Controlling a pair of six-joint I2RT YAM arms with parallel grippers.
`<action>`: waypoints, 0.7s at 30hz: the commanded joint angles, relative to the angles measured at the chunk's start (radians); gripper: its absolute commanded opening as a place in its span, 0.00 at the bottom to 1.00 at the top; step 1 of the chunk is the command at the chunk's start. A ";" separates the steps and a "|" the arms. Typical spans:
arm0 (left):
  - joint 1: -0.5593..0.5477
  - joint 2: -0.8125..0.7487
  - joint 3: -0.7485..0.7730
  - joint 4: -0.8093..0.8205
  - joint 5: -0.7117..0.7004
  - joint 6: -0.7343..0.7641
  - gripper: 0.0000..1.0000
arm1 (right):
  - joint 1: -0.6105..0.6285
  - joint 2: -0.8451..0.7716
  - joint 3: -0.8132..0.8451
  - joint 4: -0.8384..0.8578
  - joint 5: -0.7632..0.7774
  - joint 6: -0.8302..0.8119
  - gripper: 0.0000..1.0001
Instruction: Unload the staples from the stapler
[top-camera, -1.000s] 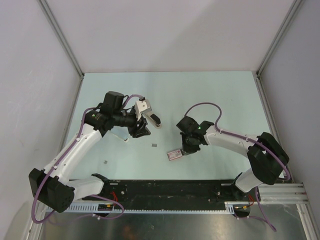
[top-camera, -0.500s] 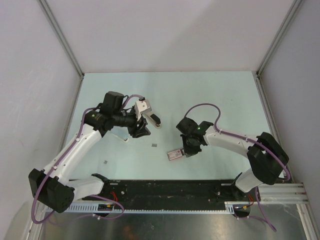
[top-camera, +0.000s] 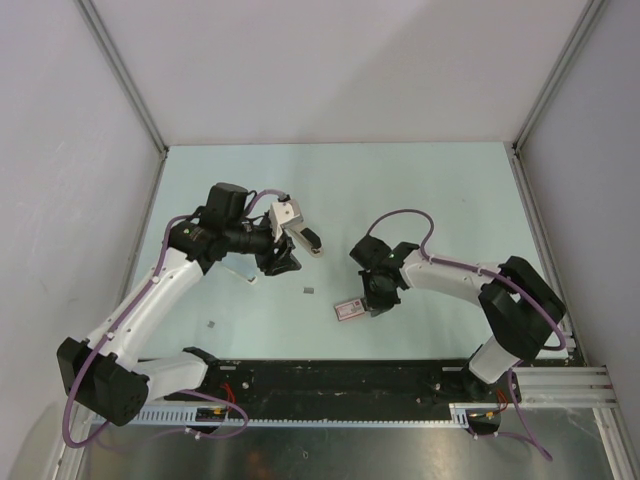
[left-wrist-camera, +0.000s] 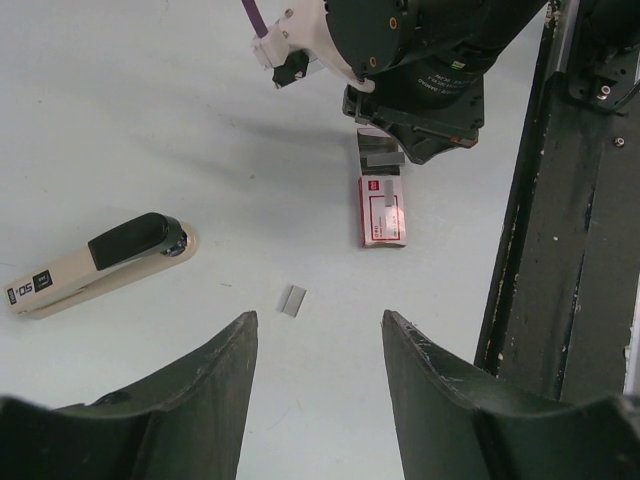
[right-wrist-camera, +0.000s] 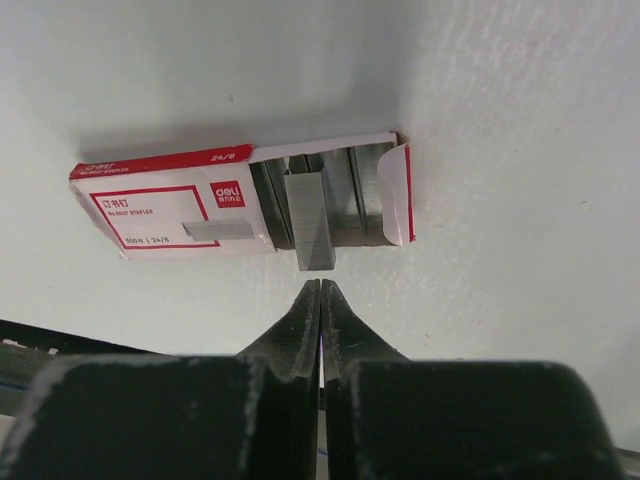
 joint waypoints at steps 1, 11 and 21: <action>-0.006 -0.030 -0.004 -0.001 0.001 0.026 0.58 | -0.011 0.010 0.019 0.030 -0.019 -0.017 0.00; -0.005 -0.034 -0.008 -0.003 0.002 0.030 0.58 | -0.030 0.025 0.020 0.048 -0.024 -0.031 0.00; -0.006 -0.034 -0.016 -0.005 0.006 0.034 0.58 | -0.036 0.035 0.044 0.046 -0.028 -0.043 0.00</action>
